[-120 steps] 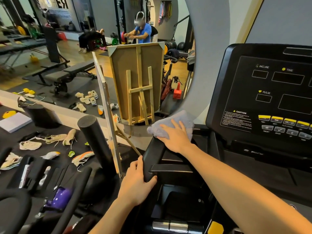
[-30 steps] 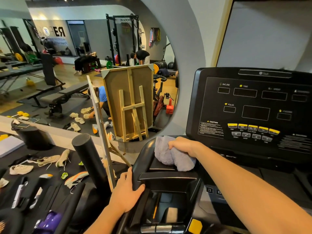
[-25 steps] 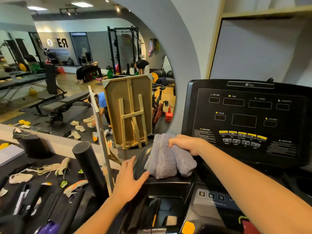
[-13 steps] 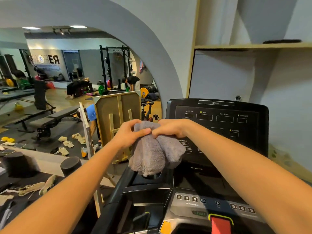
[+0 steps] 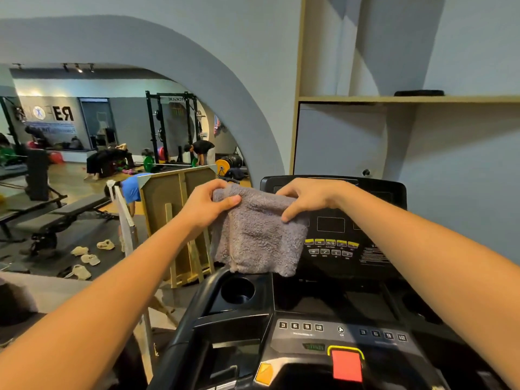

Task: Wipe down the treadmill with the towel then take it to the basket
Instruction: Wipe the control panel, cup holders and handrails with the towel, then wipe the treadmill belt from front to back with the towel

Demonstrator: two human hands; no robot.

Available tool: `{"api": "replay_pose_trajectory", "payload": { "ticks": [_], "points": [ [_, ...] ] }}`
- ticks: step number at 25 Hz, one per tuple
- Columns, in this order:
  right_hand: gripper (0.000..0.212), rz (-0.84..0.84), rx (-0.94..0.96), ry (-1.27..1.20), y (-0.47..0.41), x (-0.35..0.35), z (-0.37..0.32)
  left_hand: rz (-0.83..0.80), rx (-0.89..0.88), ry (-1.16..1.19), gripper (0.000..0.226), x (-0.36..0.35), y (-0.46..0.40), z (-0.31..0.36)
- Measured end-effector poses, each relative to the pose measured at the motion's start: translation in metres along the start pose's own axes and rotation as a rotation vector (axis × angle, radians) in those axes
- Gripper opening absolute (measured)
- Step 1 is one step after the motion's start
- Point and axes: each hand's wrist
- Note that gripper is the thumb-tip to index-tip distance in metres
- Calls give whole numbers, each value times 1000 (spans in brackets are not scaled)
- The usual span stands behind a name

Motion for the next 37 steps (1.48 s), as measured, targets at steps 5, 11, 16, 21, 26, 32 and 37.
{"api": "replay_pose_trajectory", "payload": {
  "ticks": [5, 11, 16, 21, 26, 32, 37],
  "points": [
    [26, 171, -16, -96, 68, 5, -12, -126, -36, 20, 17, -17, 18, 23],
    [31, 241, -81, -123, 155, 2, -20, -188, -39, -23, 30, -62, 55, 49],
    [29, 253, -80, -85, 220, -10, -19, -205, -15, -10, 9, -102, 103, 58],
    [46, 303, -49, -116, 270, -55, 5, -189, -47, -6, 12, -148, 157, 39],
    [37, 358, -60, -102, 306, -130, 48, -217, 45, 13, 10, -198, 209, -14],
    [36, 416, -103, -81, 333, -247, 99, -319, 136, 14, 7, -249, 246, -115],
    [37, 416, -130, -8, 329, -360, 149, -443, 204, -9, 12, -281, 260, -231]
  ]
}}
Point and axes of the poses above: each hand's wrist, its own y-axis away from the middle knuckle, its own x-axis out of the back of the hand, z = x × y, and after that the axes turned 11 degrees about x, right-handed
